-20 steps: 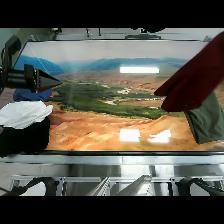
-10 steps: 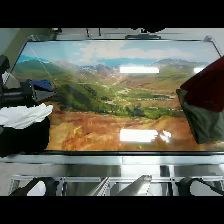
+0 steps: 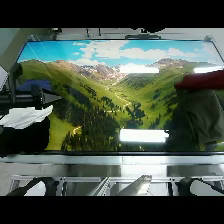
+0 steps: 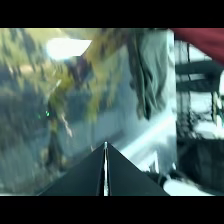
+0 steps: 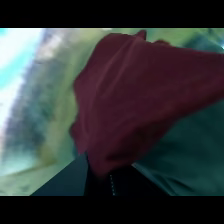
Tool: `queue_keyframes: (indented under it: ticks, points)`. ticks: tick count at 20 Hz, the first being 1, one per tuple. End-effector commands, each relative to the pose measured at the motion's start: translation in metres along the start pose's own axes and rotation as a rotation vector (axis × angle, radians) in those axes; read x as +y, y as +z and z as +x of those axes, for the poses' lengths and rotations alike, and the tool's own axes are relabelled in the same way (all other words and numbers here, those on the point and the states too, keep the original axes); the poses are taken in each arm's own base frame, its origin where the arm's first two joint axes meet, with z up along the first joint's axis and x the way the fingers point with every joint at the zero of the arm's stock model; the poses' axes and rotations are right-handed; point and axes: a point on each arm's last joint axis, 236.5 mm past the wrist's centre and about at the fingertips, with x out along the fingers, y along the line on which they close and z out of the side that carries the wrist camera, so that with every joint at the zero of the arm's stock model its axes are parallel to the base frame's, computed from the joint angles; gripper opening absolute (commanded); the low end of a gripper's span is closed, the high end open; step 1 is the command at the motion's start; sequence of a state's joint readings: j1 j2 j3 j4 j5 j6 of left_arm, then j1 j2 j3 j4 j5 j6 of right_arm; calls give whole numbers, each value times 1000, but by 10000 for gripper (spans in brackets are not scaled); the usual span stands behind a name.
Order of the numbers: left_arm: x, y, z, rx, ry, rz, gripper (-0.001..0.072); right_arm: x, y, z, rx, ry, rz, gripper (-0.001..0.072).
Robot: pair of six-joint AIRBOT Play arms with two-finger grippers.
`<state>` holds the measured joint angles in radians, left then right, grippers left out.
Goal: Fold the shirts.
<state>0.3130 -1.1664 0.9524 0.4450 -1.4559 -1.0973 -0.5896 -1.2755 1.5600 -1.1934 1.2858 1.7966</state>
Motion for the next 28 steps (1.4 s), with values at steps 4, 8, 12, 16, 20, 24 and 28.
queue_keyframes:
  ticks: [4,8,12,16,20,24,28]
  points:
    - [-14,-30,38,157,-52,42,6,-133,-126,16,158,-217,246,18]
    - [-29,-50,51,236,-78,69,6,-192,-188,32,250,-313,405,26]
    - [-37,-61,59,280,-91,86,5,-203,-206,26,337,-336,323,700]
    - [-39,-65,60,295,-96,85,5,-184,-224,10,459,-302,341,700]
    - [-47,-47,44,255,-98,128,4,-104,-205,2,462,11,329,699]
    - [-91,-16,4,68,-48,281,4,25,-180,-27,355,483,170,217]
    - [-107,-53,-8,27,-33,294,4,75,-232,-35,420,577,-96,20]
